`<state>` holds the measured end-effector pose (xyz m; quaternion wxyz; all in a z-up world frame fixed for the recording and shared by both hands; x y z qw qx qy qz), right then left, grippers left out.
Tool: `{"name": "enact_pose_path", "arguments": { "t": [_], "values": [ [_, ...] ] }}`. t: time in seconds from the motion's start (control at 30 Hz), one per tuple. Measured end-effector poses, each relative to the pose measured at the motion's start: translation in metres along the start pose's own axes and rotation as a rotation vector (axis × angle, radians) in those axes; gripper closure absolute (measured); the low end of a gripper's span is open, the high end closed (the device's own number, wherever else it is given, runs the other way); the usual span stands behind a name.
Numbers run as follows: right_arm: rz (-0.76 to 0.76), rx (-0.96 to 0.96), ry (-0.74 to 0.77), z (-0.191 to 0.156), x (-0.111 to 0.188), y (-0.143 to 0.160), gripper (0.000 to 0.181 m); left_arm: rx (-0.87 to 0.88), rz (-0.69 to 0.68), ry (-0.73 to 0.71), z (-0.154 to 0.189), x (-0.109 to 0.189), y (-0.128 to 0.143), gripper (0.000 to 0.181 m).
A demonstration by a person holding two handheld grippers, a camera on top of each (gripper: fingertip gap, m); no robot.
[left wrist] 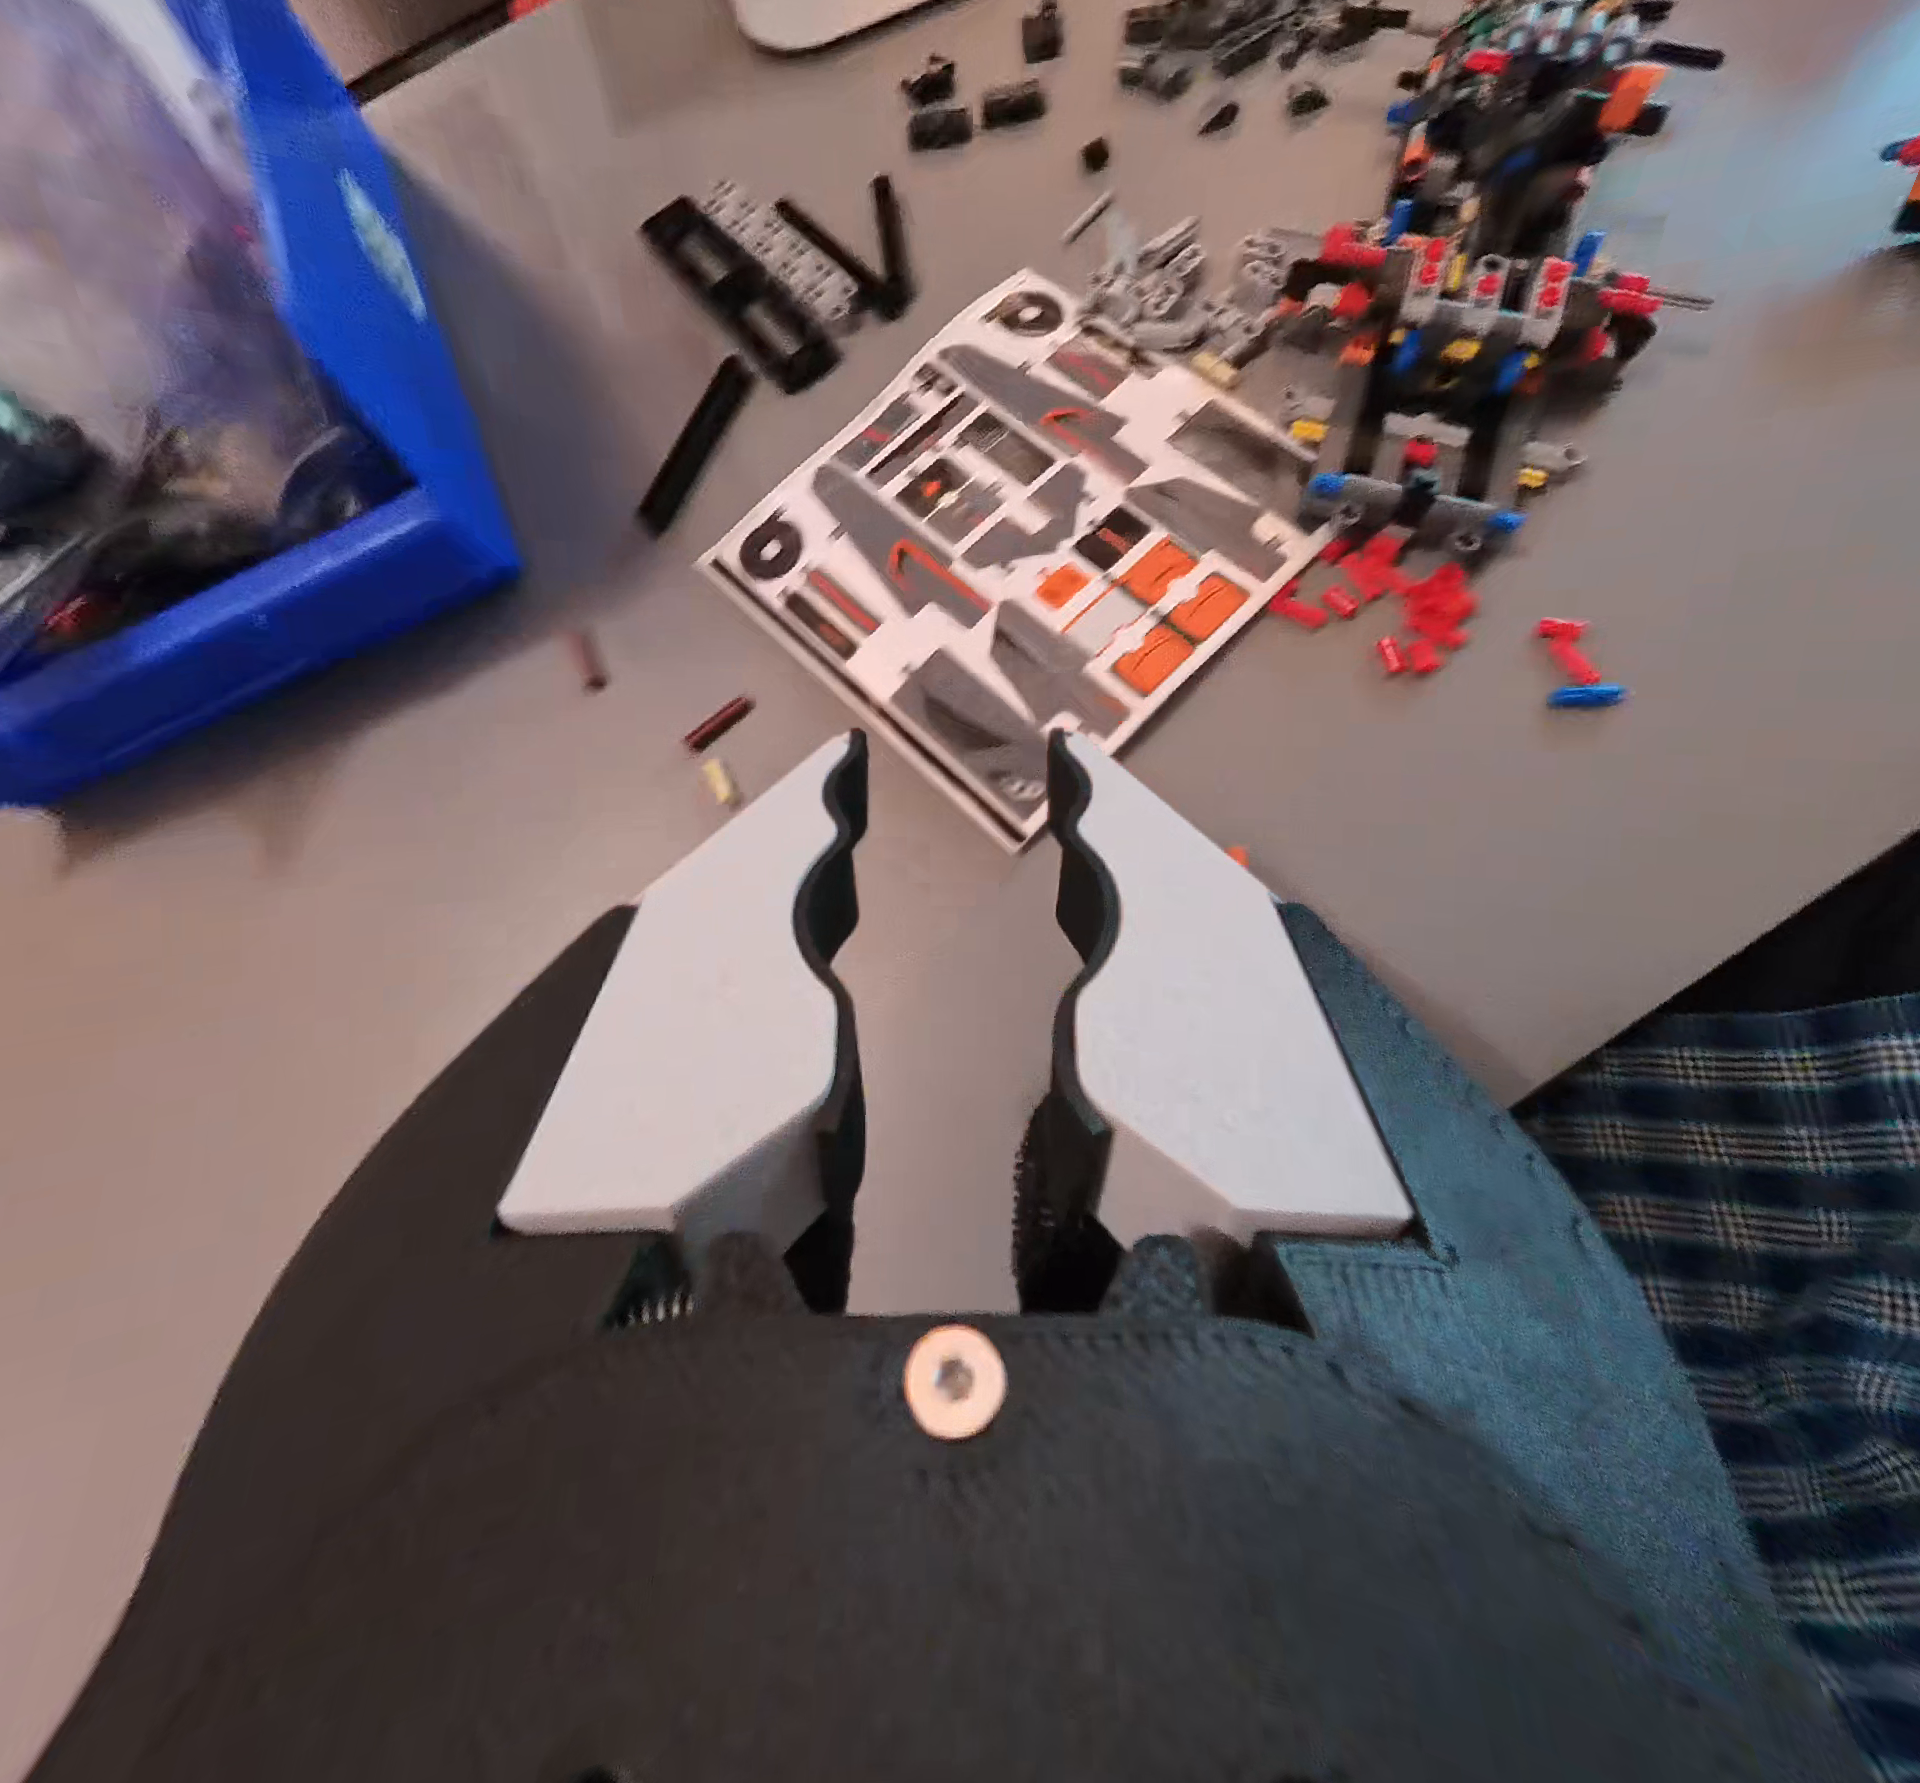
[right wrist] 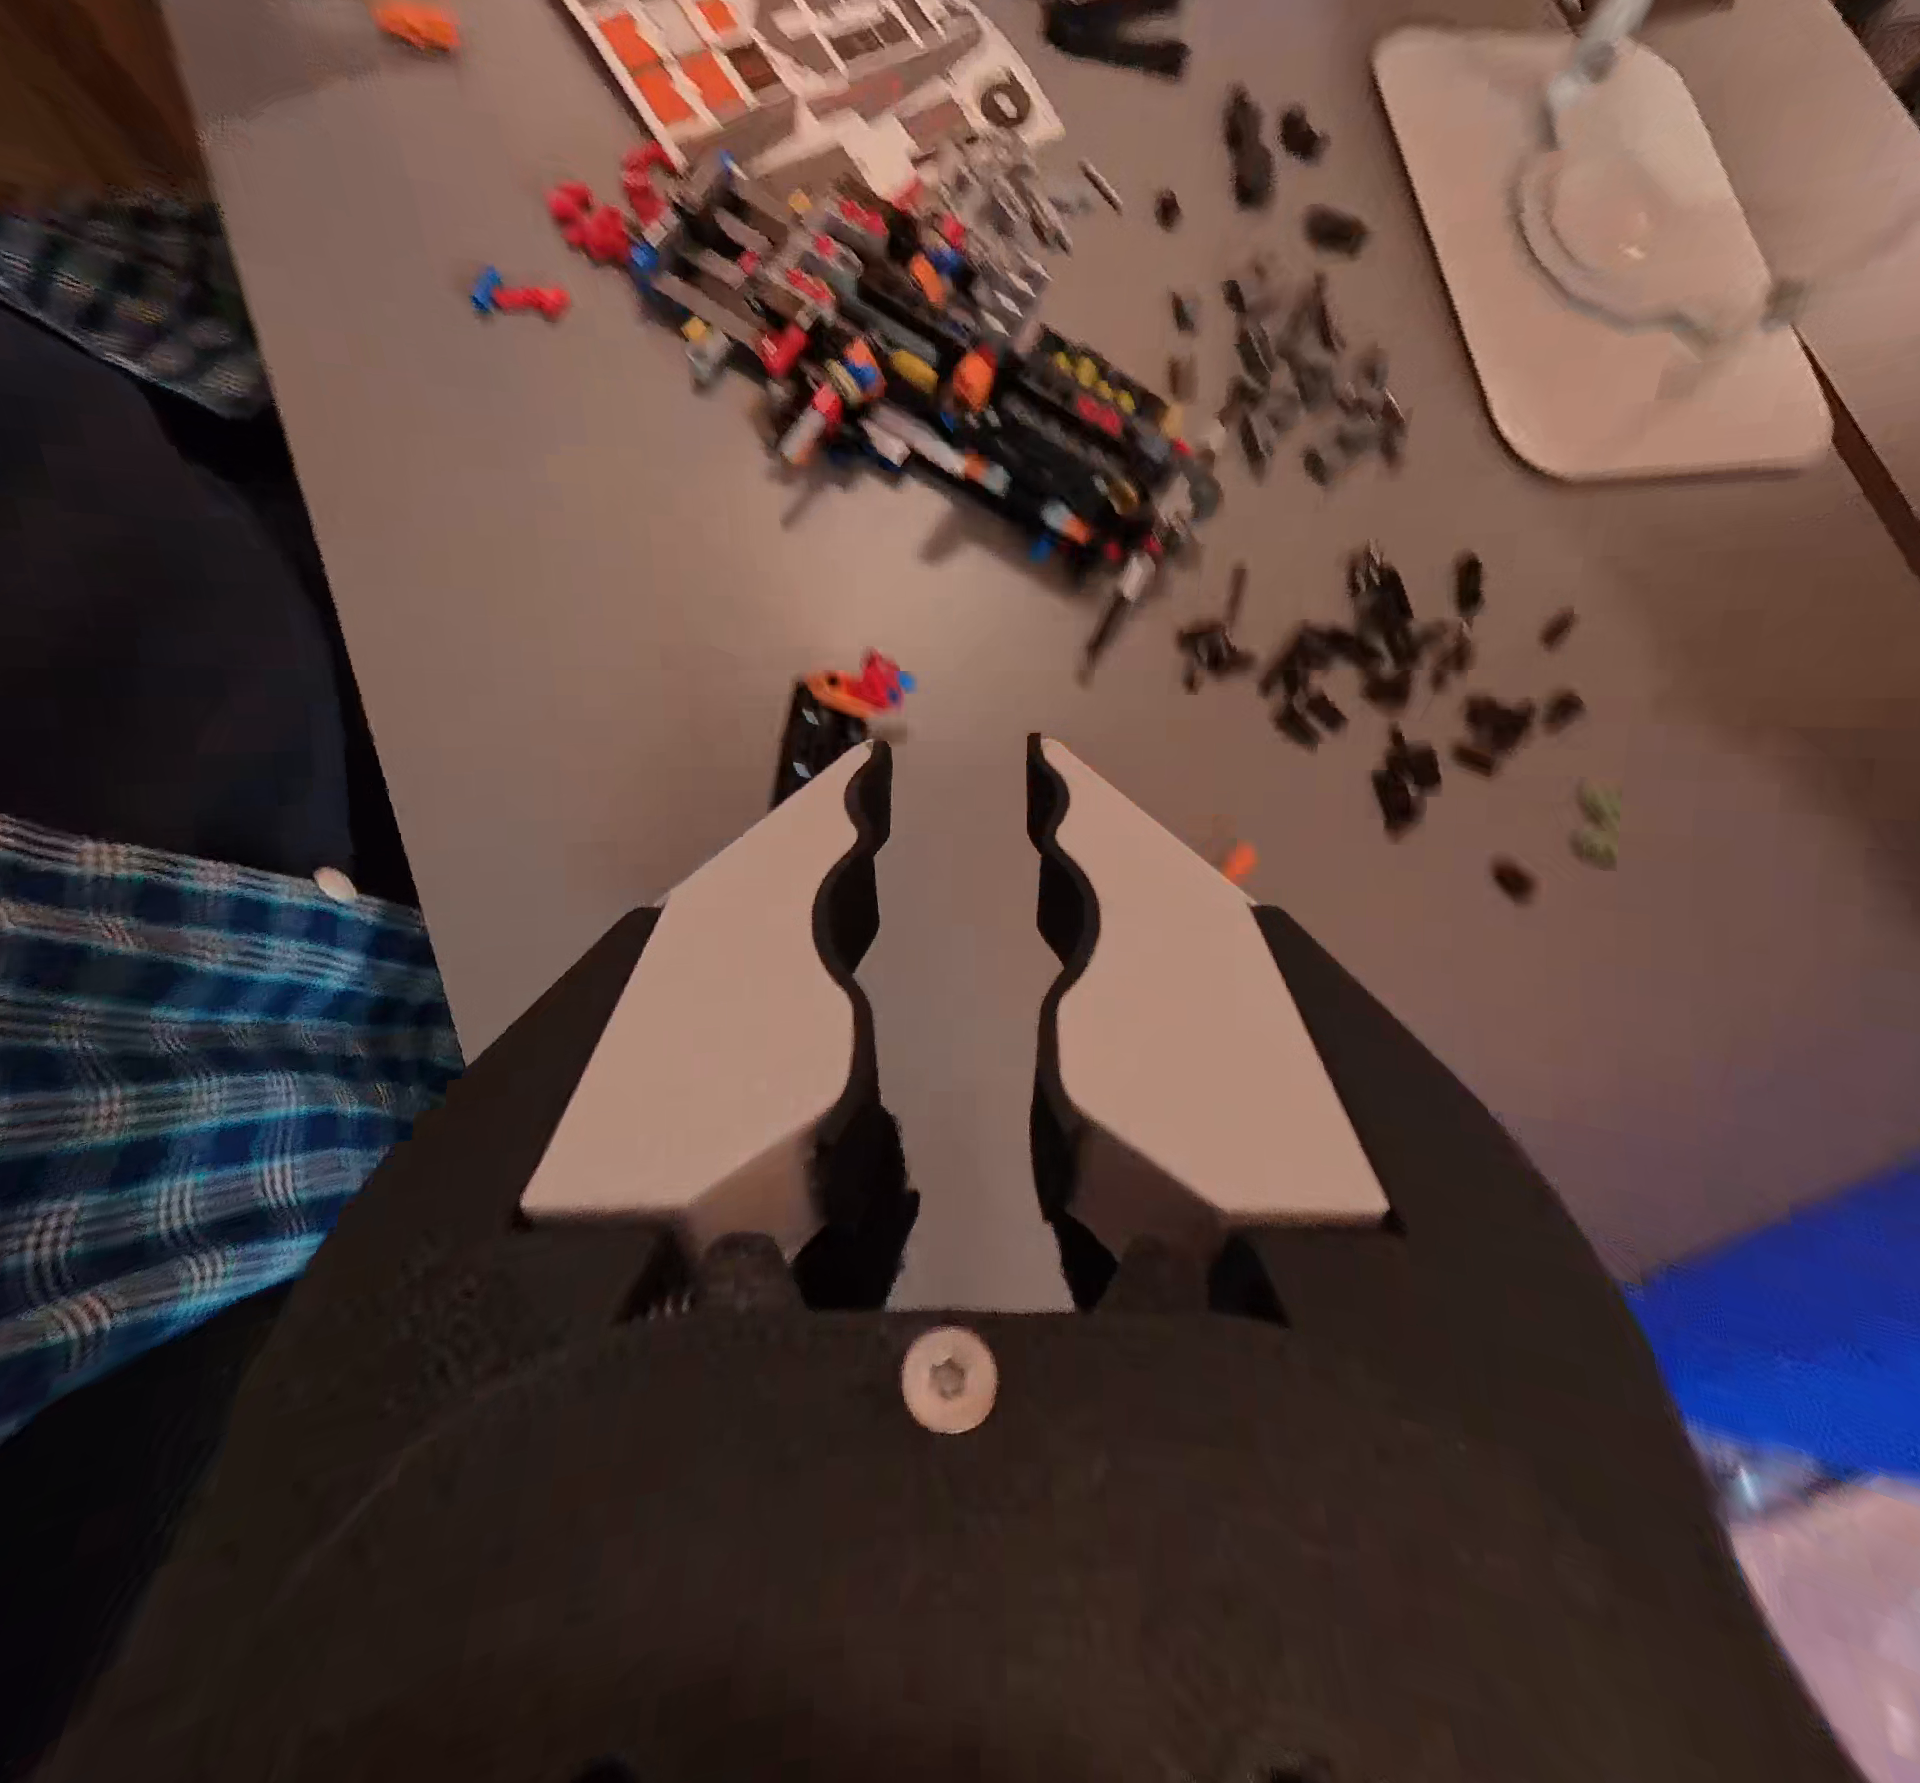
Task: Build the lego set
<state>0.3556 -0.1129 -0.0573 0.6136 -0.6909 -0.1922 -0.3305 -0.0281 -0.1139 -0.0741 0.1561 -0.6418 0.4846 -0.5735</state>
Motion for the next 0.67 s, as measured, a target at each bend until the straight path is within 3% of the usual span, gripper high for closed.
{"name": "enact_pose_path", "arguments": {
  "t": [0.13,0.3,0.4,0.53,0.67],
  "values": [
    [0.032,0.084,-0.094,-0.009,-0.031,-0.038,0.157,0.056,0.007,0.070,-0.005,0.004,0.002,0.146],
    [0.038,0.131,-0.179,-0.021,-0.069,-0.076,0.157,-0.144,-0.061,0.136,0.028,-0.029,0.013,0.138],
    [0.043,0.144,-0.213,-0.026,-0.086,-0.089,0.157,-0.271,-0.087,0.116,0.038,-0.047,0.019,0.132],
    [0.045,0.156,-0.255,-0.033,-0.104,-0.098,0.157,-0.358,-0.116,0.191,0.053,-0.060,0.026,0.132],
    [0.040,0.158,-0.292,-0.039,-0.121,-0.102,0.157,-0.383,-0.105,0.233,0.060,-0.068,0.026,0.144]
  ]
}}
Point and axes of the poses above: each gripper's, where its closed fingertips meet, x back along the fingers, y out of its underside, z = x × y across the jaws, the point moved 1 cm from there along x, back along the fingers, and after that the axes turned 15 degrees about -y, right-handed, at the moved point
